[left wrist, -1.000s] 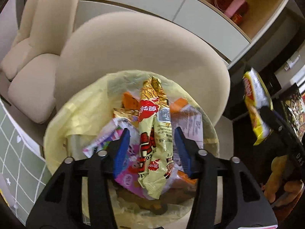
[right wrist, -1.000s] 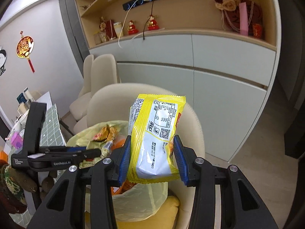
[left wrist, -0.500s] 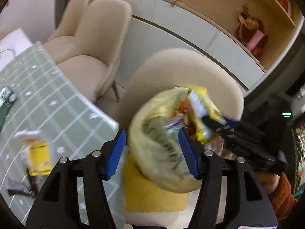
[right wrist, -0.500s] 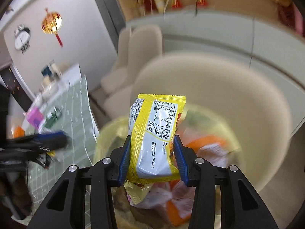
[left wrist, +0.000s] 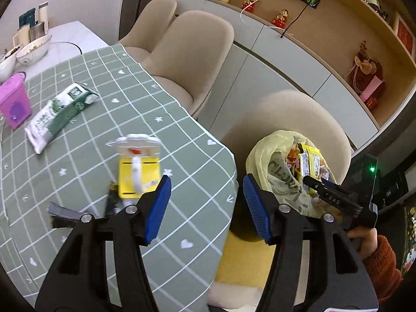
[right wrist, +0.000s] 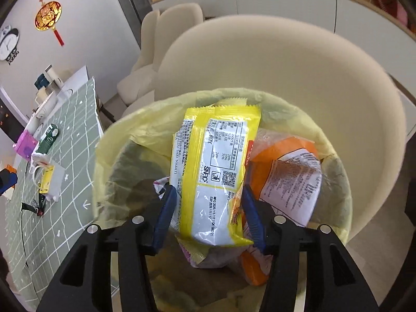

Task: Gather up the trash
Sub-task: 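Move both open grippers back over the milk carton and black wrappers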

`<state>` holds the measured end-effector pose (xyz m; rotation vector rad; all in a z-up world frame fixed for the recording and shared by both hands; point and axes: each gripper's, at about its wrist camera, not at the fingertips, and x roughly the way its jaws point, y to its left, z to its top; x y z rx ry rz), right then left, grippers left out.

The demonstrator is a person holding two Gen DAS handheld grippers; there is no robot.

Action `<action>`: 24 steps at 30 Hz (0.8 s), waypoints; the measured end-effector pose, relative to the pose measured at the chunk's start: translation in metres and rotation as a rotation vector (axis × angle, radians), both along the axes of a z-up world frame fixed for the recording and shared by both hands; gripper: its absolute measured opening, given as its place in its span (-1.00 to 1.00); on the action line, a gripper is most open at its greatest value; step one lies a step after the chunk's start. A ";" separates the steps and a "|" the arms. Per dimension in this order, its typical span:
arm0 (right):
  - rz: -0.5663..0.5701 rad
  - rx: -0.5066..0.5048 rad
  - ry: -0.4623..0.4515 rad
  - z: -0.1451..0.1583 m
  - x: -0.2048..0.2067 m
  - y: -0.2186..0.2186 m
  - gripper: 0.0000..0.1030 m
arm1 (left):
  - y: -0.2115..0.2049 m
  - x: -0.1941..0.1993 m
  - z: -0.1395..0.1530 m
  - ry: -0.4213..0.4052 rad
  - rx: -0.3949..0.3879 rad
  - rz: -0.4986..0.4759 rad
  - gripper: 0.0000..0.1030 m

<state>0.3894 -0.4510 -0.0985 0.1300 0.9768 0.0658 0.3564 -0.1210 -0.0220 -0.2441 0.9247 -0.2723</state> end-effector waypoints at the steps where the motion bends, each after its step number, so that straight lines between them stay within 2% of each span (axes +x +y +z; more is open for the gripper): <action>1: -0.002 -0.011 -0.005 0.003 -0.004 -0.005 -0.04 | 0.006 -0.002 0.002 -0.007 0.004 0.001 0.07; 6: -0.050 -0.076 -0.036 0.022 -0.020 0.000 -0.03 | 0.039 -0.016 0.016 -0.074 0.060 0.035 0.08; 9: -0.077 -0.051 -0.063 0.038 -0.033 0.000 -0.03 | 0.072 -0.021 0.019 -0.079 0.060 0.099 0.09; 12: -0.059 -0.027 -0.123 0.057 -0.042 0.018 -0.03 | 0.105 -0.028 0.020 -0.084 0.071 0.149 0.09; 16: 0.029 0.072 -0.155 0.073 -0.045 0.054 -0.03 | 0.151 -0.041 0.024 -0.093 0.078 0.222 0.09; 24: 0.240 0.122 -0.175 0.067 -0.041 0.172 -0.03 | 0.228 -0.060 0.025 -0.089 0.106 0.313 0.09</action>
